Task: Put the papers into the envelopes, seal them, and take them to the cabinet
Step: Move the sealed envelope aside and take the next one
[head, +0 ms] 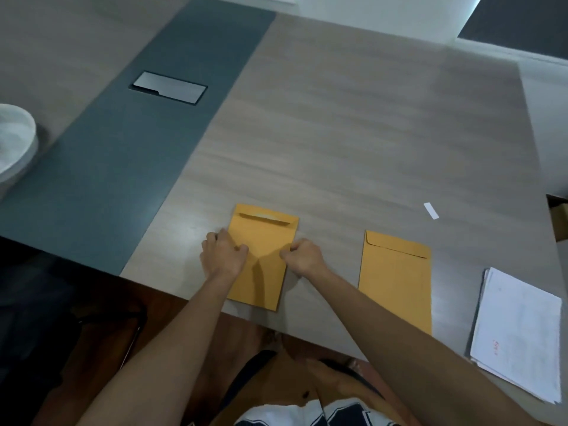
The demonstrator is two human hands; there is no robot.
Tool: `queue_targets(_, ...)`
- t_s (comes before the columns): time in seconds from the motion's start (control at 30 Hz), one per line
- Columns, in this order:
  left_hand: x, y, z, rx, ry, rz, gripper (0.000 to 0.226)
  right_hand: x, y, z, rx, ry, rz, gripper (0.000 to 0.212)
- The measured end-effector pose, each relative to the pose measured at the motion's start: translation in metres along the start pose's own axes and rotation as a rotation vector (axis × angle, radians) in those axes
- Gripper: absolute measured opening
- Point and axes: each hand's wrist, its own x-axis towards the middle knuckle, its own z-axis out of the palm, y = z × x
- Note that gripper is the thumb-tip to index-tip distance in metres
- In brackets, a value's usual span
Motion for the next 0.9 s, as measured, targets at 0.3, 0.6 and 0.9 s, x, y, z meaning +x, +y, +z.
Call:
queue_targets(0.3, 0.009, 0.009, -0.007, -0.003, 0.053, -0.035, 0.041, 0.004, -0.010, 0.006, 0.185, 0.054, 0.142, 0.037)
queue_targets(0.6, 0.015, 0.015, -0.010, -0.082, 0.124, -0.060, 0.040, 0.005, -0.012, 0.007, 0.274, 0.083, 0.131, 0.038)
queue_targets(0.9, 0.022, 0.024, -0.020, -0.324, 0.030, -0.126, 0.023, 0.009, -0.008, -0.005, 0.404, 0.144, 0.052, 0.022)
